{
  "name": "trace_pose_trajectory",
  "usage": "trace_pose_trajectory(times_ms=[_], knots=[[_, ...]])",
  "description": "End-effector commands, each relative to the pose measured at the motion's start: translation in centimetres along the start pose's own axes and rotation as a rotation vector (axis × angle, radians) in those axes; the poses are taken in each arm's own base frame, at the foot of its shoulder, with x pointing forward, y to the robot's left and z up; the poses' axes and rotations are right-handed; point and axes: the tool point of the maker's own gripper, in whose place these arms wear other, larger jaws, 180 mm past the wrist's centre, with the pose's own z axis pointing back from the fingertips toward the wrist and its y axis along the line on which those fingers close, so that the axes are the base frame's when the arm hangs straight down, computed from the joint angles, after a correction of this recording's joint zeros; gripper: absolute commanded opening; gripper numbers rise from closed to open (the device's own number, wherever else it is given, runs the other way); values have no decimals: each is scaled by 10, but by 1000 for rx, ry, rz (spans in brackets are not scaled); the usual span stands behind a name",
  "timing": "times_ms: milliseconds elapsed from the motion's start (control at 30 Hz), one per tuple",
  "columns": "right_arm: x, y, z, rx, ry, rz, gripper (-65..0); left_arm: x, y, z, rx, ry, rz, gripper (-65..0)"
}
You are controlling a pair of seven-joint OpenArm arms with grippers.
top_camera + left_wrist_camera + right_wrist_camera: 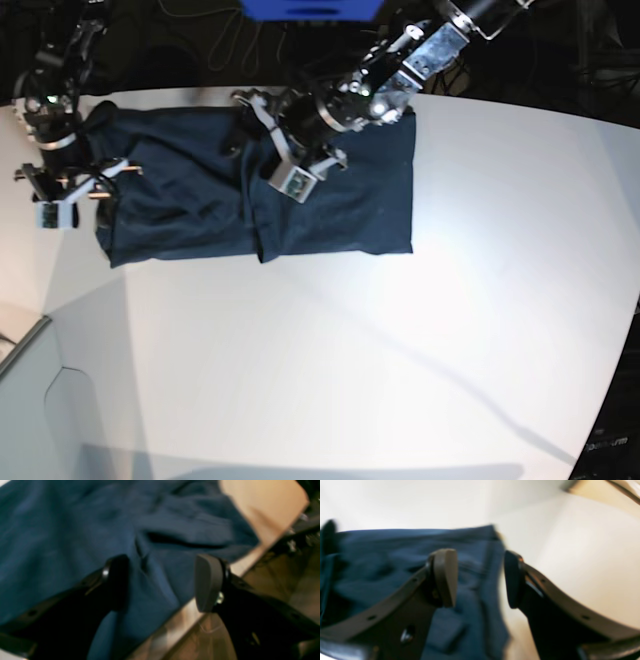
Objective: Layout the t-shirt on the table in an organized manner, then fold the t-shirt properly
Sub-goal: 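Lay the folded half down and open the left gripper, withdrawing it, then grasp the strip end with the right gripper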
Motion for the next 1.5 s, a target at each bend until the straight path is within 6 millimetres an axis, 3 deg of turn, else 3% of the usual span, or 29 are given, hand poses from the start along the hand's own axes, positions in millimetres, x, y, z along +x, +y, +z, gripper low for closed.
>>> trace_pose_trajectory(times_ms=[0, 200, 367, 533, 767, 933, 1100, 1300, 1467], knots=[[14, -9, 2, -20, -52, 1, -348, 19, -17, -3, -51, -51, -20, -251], [10, -21, 5, -50, -44, -1, -347, 31, -39, 0, -115, -76, -68, -251], [-10, -19, 1, -38, 6, -23, -281, 47, -15, 22, -70, -115, -103, -251], [-49, -17, -10, -14, 105, -63, -228, 60, 56, 65, 113, -169, -73, -251], [-62, 16, -19, 135, 139, -55, -228, 70, 151, 136, 412, -263, 21, -248], [-74, 18, -30, 145, 170, -92, -228, 68, 193, 177, 560, -297, 62, -248], [-78, 10, -35, 139, 187, -92, -228, 65, 208, 196, 622, -308, 77, -248], [-79, 10, -35, 141, 190, -90, -228, 62, 214, 204, 646, -306, 85, -248], [-103, 18, -37, 160, 249, -126, -229, 62, 214, 204, 646, -306, 85, -248]])
